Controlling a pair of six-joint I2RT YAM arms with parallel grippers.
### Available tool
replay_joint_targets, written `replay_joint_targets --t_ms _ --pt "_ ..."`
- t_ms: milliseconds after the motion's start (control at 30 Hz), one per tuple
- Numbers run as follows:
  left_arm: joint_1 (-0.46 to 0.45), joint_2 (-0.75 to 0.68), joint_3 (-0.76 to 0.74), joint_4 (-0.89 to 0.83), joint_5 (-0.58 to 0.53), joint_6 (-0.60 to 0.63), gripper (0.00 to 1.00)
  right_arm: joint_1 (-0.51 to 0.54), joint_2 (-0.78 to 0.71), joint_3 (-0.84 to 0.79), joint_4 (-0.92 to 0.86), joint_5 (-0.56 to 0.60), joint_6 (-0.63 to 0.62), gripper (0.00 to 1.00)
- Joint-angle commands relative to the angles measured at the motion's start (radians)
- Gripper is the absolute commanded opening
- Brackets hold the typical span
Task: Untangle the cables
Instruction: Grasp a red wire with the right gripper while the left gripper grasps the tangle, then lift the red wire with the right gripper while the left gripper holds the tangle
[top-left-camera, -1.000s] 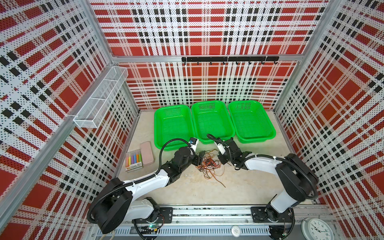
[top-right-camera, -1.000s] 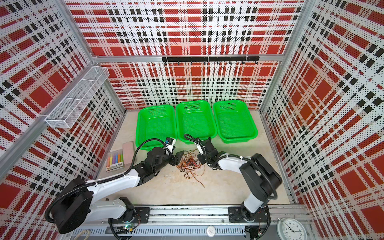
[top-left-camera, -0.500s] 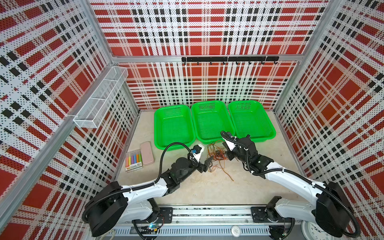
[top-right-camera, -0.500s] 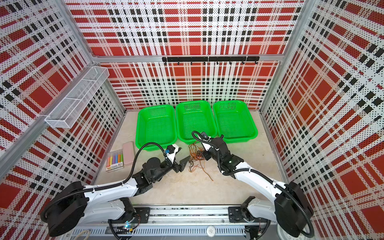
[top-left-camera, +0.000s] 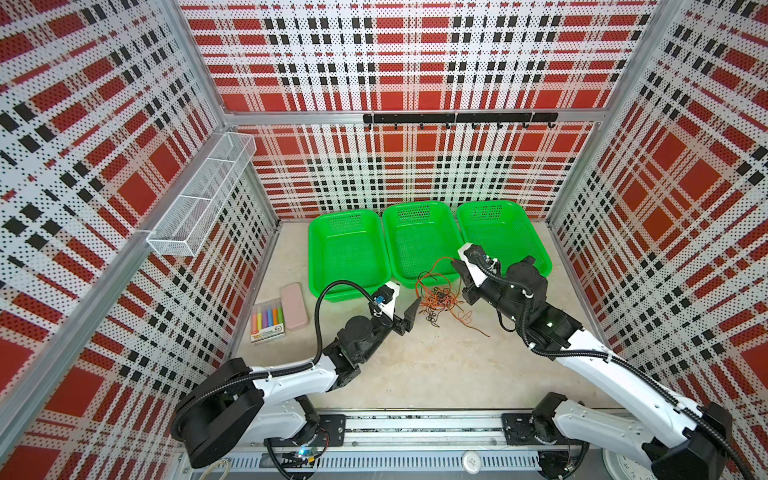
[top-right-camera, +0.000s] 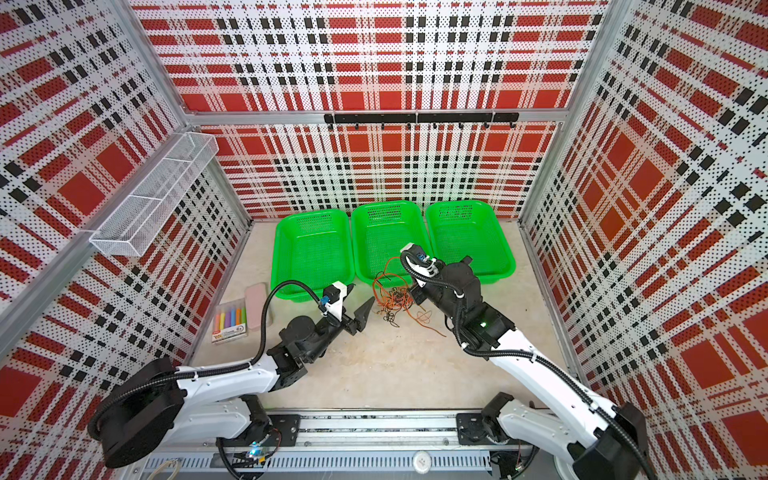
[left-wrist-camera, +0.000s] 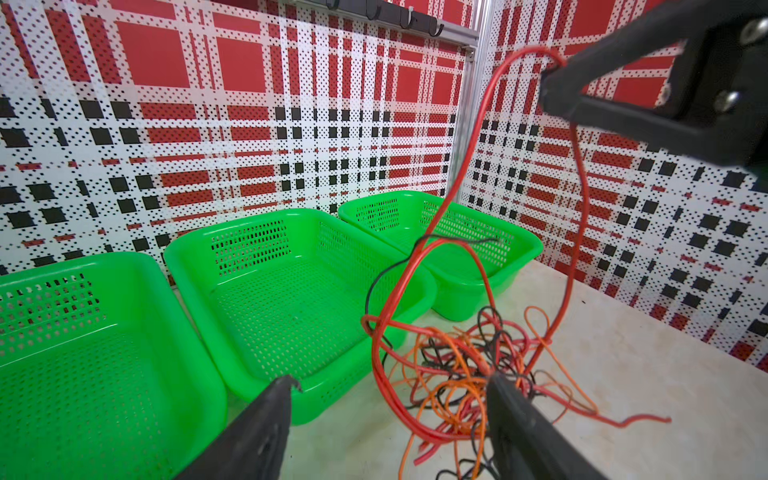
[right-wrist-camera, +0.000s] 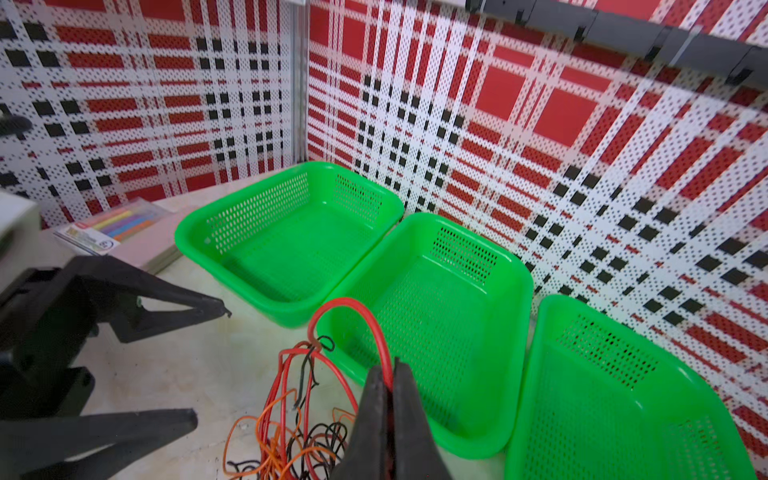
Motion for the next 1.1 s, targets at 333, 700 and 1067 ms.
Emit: replay_joint_targets --t_ms 333,700,1067 --pt "0.153 -0.088 -0.123 0.201 0.149 -0.114 0.59 -0.015 -0.014 0.006 0.016 -0.048 -0.115 0.0" --pt "0.28 -0.047 0.047 -0.1 0.362 0.078 0.67 -0.081 -0.051 -0.121 0.109 -0.301 -0.305 0.0" --pt "0.226 0.101 0.082 -0.123 0.533 0.199 0.71 -0.104 -0.044 -0.2 0.203 -0.431 -0.454 0.0"
